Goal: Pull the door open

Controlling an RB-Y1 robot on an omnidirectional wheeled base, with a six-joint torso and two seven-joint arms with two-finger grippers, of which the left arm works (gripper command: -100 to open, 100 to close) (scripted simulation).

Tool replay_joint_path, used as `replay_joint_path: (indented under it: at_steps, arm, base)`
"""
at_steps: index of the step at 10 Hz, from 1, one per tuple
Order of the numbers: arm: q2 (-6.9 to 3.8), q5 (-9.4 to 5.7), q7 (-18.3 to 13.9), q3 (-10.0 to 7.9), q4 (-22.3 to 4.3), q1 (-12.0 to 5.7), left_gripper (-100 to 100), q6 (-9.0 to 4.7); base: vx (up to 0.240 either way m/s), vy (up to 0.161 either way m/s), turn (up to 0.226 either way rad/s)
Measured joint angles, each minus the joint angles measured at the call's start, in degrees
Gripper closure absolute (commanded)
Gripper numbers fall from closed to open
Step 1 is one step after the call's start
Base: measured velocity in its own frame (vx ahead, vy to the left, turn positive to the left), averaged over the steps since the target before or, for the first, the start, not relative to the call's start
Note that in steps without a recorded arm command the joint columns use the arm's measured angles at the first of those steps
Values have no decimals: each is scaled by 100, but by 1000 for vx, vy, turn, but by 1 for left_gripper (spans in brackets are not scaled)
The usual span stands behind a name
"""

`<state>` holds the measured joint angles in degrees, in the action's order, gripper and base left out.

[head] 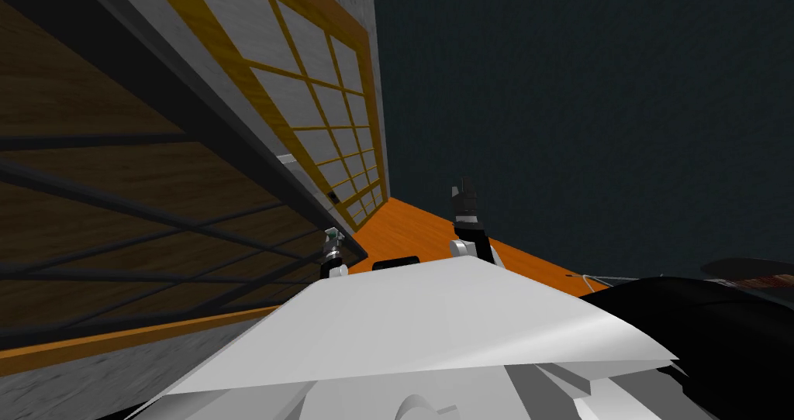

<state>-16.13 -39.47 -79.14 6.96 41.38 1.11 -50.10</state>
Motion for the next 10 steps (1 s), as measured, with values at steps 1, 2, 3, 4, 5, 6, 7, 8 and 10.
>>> replay_joint_path:
  at_steps: [1,2,3,4,5,6,7,8,10]
  arm:
    - [-6,-2,9,-6,-3,1,100,6]
    - [-3,0,13,-2,-4,1,100,10]
    - [-1,1,14,1,-5,3,100,13]
    - [0,2,14,2,-5,4,100,14]
    - [1,1,12,2,-5,4,100,14]
    - [-60,17,-43,44,19,27,100,0]
    - [-110,39,-118,93,16,26,100,-27]
    - [-155,63,-191,150,22,39,100,-52]
    - [-247,115,-340,298,102,145,100,-42]
  base:
    - [-15,2,-13]
    - [-8,0,-3]
    - [0,0,0]
    - [0,0,0]
    - [-95,14,-118]
    - [-155,15,-104]
    - [-197,3,-102]
    - [-198,-2,-107]
    - [-233,40,-128]
